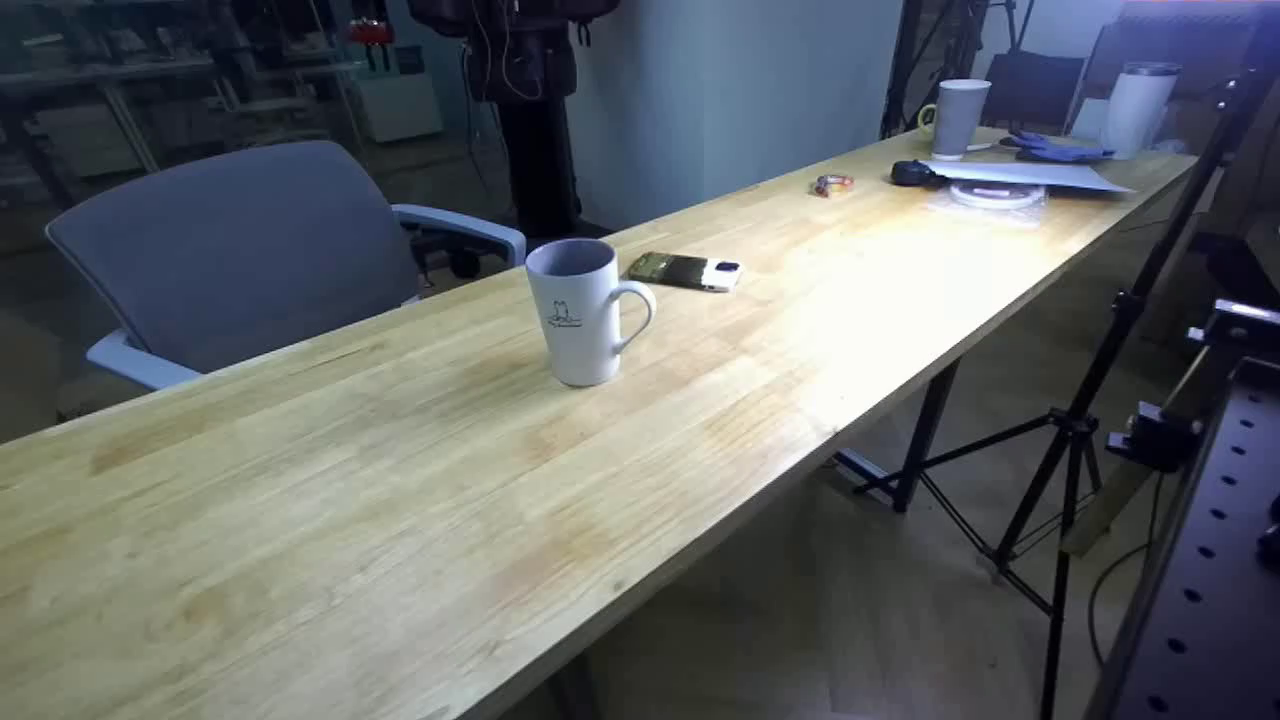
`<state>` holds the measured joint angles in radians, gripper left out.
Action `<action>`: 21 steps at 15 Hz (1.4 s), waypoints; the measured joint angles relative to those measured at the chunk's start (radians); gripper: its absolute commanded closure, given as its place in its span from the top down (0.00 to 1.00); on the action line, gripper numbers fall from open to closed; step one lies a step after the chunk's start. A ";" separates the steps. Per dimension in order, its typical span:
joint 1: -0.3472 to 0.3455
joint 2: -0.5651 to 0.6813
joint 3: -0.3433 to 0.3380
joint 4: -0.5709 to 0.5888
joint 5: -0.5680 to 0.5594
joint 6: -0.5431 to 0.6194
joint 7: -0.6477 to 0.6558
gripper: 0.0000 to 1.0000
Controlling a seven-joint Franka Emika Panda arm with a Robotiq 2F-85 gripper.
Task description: Pick up the cup and put it on the left side of the table
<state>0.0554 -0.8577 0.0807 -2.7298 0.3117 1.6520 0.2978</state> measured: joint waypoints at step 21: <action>-0.105 0.406 -0.040 0.240 -0.138 0.299 -0.140 1.00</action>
<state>-0.0491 -0.4517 0.0410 -2.4895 0.1738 1.9509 0.1582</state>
